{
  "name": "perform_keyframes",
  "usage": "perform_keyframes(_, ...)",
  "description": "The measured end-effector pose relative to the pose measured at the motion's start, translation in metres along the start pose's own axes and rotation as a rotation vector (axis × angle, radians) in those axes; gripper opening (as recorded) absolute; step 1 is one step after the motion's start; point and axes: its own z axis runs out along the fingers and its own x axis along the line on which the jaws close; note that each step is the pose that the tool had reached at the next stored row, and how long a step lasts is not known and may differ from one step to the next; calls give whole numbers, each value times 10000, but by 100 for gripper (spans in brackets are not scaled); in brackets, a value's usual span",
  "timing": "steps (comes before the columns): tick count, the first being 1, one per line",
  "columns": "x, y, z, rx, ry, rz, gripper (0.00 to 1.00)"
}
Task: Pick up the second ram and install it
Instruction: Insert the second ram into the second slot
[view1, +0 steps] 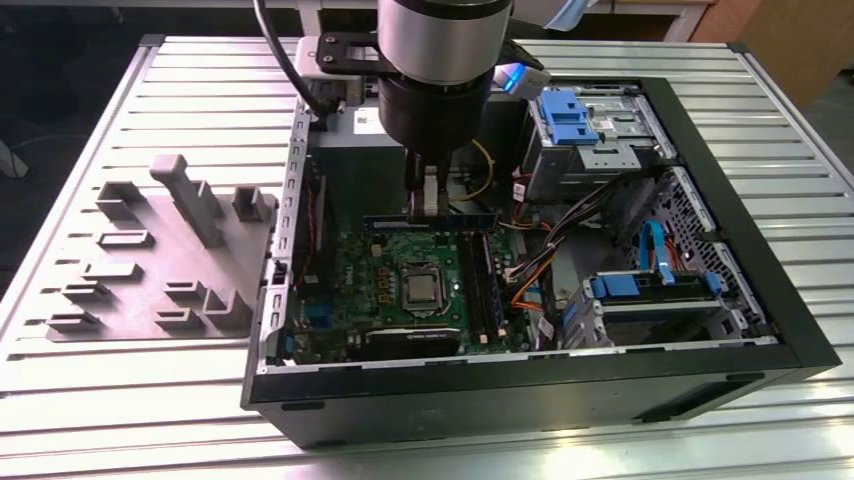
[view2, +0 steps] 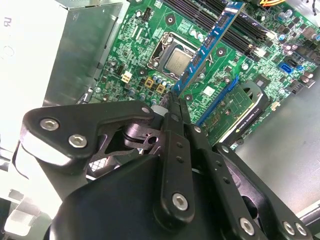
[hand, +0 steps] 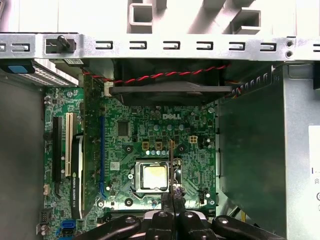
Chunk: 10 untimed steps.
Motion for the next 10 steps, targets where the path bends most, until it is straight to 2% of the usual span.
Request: perform_keyframes(10,0,-1,0,2,-2,49,11)
